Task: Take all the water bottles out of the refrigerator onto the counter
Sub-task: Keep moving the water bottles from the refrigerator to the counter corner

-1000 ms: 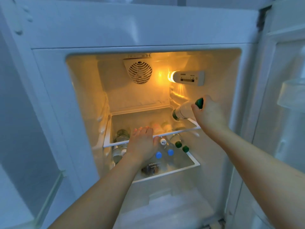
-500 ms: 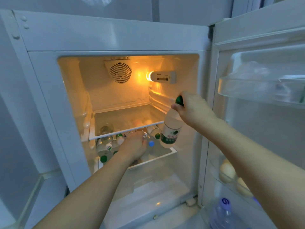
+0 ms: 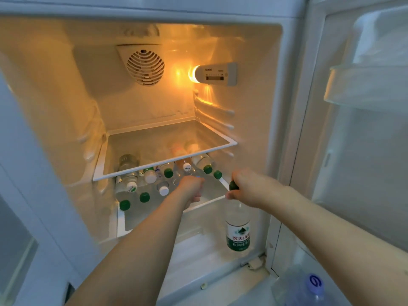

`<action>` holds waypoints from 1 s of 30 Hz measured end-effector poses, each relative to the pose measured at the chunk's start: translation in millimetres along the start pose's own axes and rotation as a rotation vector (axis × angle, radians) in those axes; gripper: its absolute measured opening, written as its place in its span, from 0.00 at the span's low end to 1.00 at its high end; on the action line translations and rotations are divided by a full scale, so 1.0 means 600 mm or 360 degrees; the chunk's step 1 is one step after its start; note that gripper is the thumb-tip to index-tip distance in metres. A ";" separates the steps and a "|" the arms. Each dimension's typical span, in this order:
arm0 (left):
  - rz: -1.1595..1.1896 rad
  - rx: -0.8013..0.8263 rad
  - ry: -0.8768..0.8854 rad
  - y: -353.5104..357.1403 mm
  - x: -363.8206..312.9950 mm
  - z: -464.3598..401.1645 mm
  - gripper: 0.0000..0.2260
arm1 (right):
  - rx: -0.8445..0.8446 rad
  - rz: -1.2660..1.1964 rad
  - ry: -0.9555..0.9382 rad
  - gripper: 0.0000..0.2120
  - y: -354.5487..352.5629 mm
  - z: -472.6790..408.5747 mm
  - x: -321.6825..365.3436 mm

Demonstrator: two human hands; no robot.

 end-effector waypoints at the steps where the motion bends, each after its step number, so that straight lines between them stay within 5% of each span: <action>1: 0.0093 0.0005 -0.0019 0.002 0.001 -0.018 0.08 | 0.0045 0.0070 0.0012 0.14 0.005 -0.016 -0.003; 11: 0.0639 0.0048 -0.0216 0.046 -0.020 -0.167 0.17 | 0.0089 0.0469 0.0076 0.16 0.010 -0.124 -0.030; 23: 0.0698 0.0066 -0.0180 0.057 -0.007 -0.196 0.22 | 0.0295 0.0235 0.0261 0.10 0.029 -0.167 -0.059; 30: 0.0841 0.0021 -0.0045 0.104 0.029 -0.129 0.14 | 0.0342 0.0031 0.0343 0.11 0.041 -0.144 -0.065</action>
Point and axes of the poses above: each hand's wrist, its own z-axis away from the middle knuckle, its own y-axis out of the palm, x = y × z, the point moved 4 cm from there along -z, towards the middle knuckle, and after that the axes turned 7 degrees about x, right-handed, at the moved point
